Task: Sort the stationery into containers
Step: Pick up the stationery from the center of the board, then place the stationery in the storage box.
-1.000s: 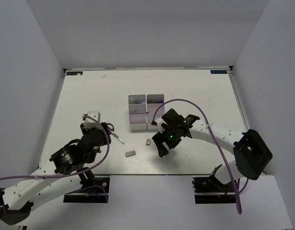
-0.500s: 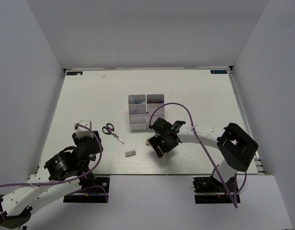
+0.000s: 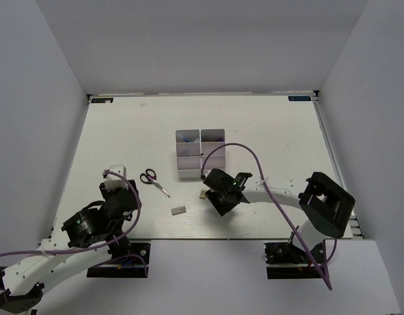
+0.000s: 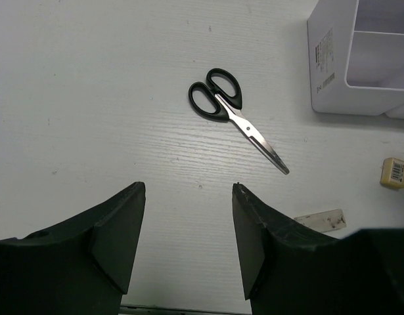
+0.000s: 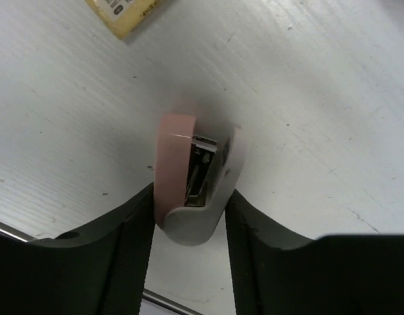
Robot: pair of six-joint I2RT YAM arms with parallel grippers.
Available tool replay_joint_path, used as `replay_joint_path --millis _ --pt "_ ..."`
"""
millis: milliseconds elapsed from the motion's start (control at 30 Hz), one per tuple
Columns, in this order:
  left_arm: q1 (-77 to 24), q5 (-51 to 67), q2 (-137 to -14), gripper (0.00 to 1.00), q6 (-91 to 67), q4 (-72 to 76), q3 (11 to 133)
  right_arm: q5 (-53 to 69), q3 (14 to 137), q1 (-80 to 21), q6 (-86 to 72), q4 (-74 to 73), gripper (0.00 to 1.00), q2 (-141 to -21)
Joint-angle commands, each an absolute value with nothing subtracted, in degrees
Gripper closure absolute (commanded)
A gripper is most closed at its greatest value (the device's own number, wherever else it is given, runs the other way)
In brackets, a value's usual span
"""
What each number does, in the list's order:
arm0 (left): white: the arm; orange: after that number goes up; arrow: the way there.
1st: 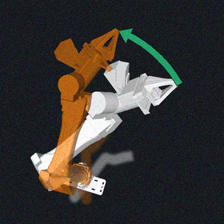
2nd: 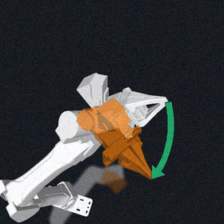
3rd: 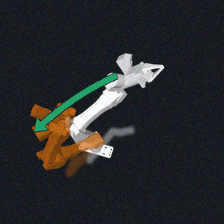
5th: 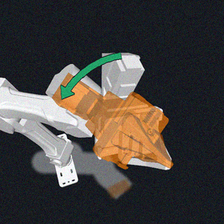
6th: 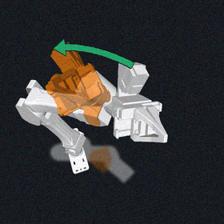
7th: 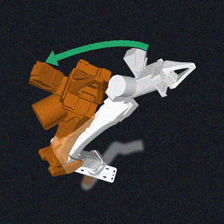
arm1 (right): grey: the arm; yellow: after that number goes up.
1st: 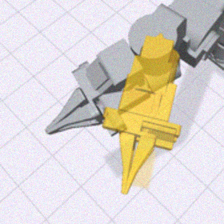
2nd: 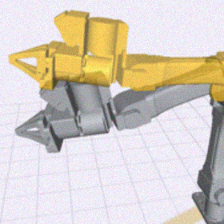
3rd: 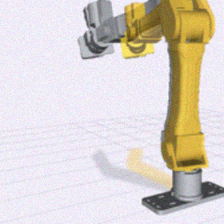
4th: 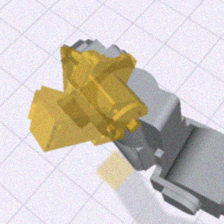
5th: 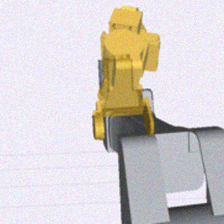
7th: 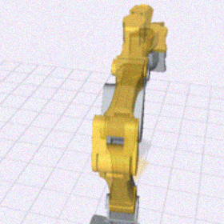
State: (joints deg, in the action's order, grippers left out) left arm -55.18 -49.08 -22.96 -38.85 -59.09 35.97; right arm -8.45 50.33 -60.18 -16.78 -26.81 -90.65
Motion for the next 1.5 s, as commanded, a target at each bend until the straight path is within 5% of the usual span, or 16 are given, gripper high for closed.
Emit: replay_joint_path --millis 0,133,167,267,467,833,1467 --pt "-55.0 -49.7 -23.8 0.34 -38.8 -58.2 35.8 -12.0 49.8 -60.4 -15.4 -25.2 0.54 -88.7" --pt "-55.0 -49.7 -22.9 0.34 -39.3 -58.5 35.8 -12.5 49.2 -60.6 -12.4 -24.4 0.75 -84.8" --pt "-55.0 -49.7 -22.9 0.34 -39.3 -58.4 35.7 -12.6 49.0 -60.4 -11.9 -24.5 0.88 -84.1" --pt "-55.0 -49.3 -22.8 0.34 -39.1 -57.8 35.3 -11.9 49.4 -60.0 -7.3 -24.0 0.96 -79.5" --pt "-55.0 -45.5 -24.9 0.35 -36.9 -55.3 35.2 -8.0 59.0 -59.6 8.5 -26.6 1.0 -72.3" --pt "-55.1 -39.9 -27.9 0.35 -34.9 -53.2 34.9 -7.7 71.3 -56.1 50.3 -27.2 1.0 -80.3" --pt "-54.9 -38.7 -28.1 0.35 -34.4 -51.7 33.7 2.6 85.0 -44.6 57.6 -36.4 1.0 -96.6"
